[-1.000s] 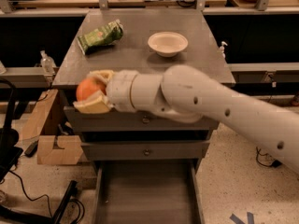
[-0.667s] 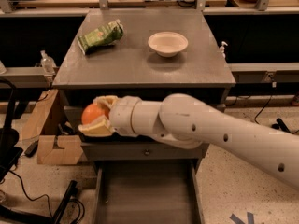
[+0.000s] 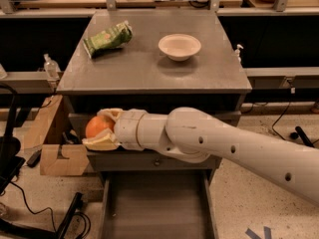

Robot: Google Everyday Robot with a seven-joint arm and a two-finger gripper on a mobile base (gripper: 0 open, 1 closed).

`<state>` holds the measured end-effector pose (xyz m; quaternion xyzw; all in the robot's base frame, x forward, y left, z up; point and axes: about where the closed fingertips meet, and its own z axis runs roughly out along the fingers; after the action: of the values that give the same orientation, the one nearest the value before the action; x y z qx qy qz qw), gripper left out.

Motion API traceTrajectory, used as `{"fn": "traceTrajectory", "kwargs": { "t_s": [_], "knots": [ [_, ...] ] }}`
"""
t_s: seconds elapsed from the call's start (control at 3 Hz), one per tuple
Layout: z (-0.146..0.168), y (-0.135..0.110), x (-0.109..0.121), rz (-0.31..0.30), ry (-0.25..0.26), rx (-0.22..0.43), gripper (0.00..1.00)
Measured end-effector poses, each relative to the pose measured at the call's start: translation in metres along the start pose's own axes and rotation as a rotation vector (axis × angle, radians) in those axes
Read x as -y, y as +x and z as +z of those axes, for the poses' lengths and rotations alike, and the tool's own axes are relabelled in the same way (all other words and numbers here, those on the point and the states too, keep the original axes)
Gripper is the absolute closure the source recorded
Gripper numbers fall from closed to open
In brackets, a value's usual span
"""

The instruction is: Place orange into bottom drawer

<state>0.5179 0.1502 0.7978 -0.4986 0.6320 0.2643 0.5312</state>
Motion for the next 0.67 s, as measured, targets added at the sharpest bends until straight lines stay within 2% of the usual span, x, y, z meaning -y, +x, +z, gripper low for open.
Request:
{"fn": "traceTrajectory", "kwargs": {
  "t_s": [0.33, 0.67],
  "knots": [
    [0.027, 0.031, -0.012, -0.021, -0.021, 0.018, 1.0],
    [0.048, 0.106, -0.028, -0.082, -0.081, 0.076, 1.0]
  ]
}}
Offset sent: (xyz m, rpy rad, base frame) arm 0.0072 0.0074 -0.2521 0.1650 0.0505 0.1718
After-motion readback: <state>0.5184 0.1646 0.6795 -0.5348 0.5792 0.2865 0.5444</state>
